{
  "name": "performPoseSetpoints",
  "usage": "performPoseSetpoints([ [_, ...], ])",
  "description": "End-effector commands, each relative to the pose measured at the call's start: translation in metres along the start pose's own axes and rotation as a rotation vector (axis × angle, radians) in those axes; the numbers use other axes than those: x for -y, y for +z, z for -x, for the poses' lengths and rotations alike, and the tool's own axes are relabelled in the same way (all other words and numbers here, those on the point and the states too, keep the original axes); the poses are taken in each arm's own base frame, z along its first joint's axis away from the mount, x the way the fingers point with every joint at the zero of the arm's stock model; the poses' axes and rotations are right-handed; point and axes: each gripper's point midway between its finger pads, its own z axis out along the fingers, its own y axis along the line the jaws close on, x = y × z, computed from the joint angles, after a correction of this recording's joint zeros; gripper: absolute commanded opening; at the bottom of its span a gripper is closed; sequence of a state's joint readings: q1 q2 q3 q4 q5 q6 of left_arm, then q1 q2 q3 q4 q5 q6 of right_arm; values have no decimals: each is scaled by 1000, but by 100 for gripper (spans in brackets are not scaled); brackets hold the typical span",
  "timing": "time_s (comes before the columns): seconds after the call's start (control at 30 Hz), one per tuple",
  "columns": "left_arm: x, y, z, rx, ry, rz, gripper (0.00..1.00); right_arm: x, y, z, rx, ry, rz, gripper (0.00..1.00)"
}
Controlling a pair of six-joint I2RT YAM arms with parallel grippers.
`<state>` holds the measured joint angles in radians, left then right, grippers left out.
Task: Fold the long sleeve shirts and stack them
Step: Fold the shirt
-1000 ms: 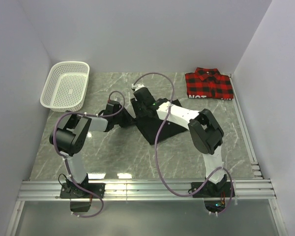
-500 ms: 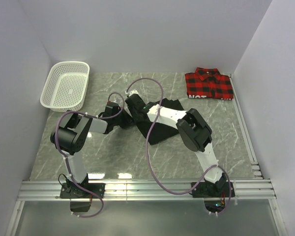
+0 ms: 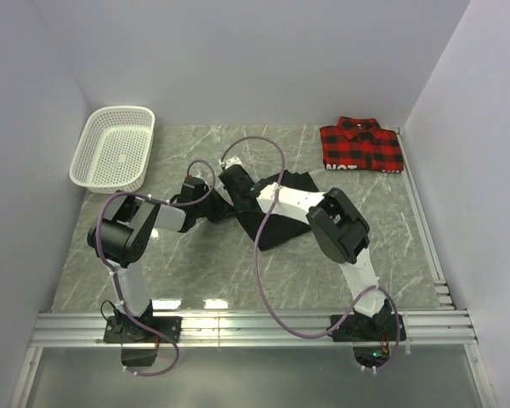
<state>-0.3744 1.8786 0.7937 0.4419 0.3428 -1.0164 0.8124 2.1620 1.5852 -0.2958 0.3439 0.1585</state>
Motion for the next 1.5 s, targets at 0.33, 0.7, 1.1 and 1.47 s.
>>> performPoseSetpoints([
  [0.33, -36, 0, -23, -59, -25, 109, 7, -27, -40, 36, 128, 10, 141, 0],
  [0.7, -34, -1, -21, -53, -24, 105, 11, -35, -37, 37, 115, 16, 170, 37],
  [1.1, -21, -25, -6, 26, -28, 127, 40, 13, -127, 86, 245, 152, 132, 59],
  [1.47, 11, -76, 19, 134, 7, 149, 66, 38, -157, 28, 168, 453, 367, 57],
])
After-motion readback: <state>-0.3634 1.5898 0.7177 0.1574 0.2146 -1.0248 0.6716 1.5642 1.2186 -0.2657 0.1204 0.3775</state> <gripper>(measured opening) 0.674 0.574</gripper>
